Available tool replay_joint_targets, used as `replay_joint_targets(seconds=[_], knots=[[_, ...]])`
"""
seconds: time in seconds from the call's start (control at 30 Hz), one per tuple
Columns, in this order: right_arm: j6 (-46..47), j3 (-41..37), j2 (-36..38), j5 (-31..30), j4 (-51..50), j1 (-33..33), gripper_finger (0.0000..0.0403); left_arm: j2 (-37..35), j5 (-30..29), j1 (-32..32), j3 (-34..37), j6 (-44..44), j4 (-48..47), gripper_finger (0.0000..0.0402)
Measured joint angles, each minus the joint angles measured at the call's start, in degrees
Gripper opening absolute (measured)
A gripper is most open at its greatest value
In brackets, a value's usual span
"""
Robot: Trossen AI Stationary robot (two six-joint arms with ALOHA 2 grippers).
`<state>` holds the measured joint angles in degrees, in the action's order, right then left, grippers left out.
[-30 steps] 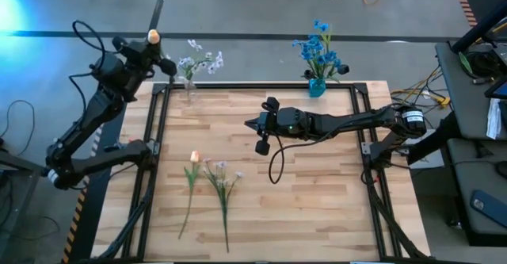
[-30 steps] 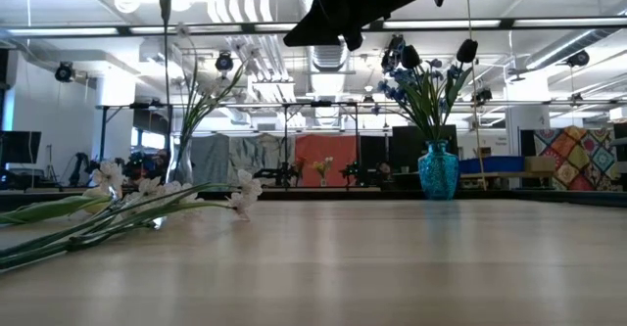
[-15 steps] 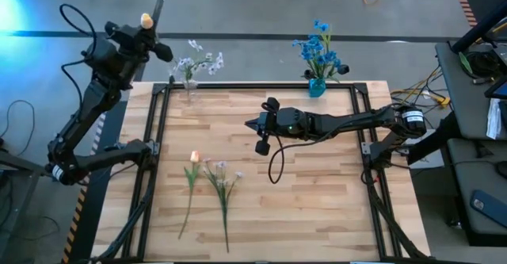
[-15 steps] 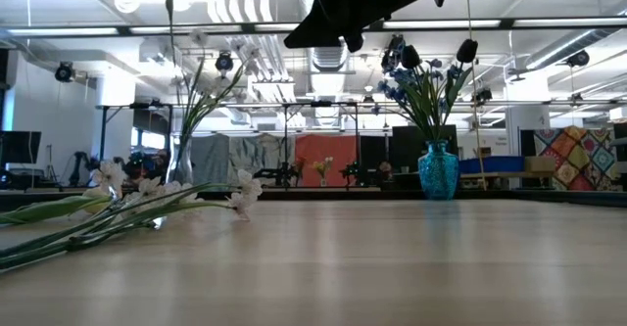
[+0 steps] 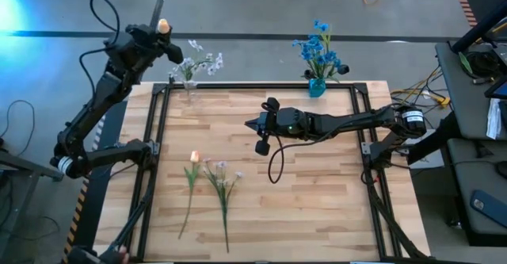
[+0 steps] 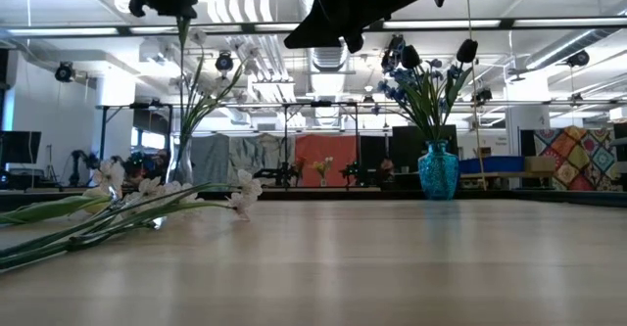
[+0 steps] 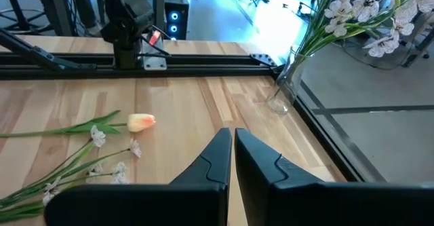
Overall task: Sort flowers into vase by color
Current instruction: Put the right yellow flower into the transparent vase
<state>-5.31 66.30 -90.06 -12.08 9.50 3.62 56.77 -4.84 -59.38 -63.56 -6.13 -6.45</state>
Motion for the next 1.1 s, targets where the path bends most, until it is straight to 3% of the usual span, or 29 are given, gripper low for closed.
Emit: replay_joint_targets(seconds=[0.63, 1.1], knots=[[0.40, 0.00, 0.00, 0.00, -0.02, 0.00, 0.0013, -1.14, -0.09, -0.47, 9.62, -0.22, 0.67, 0.0004], [1.00, 0.00, -0.01, 0.12, -0.55, 0.00, 0.0013, -5.64, -0.10, -0.47, 9.72, -1.29, -1.31, 0.0132]])
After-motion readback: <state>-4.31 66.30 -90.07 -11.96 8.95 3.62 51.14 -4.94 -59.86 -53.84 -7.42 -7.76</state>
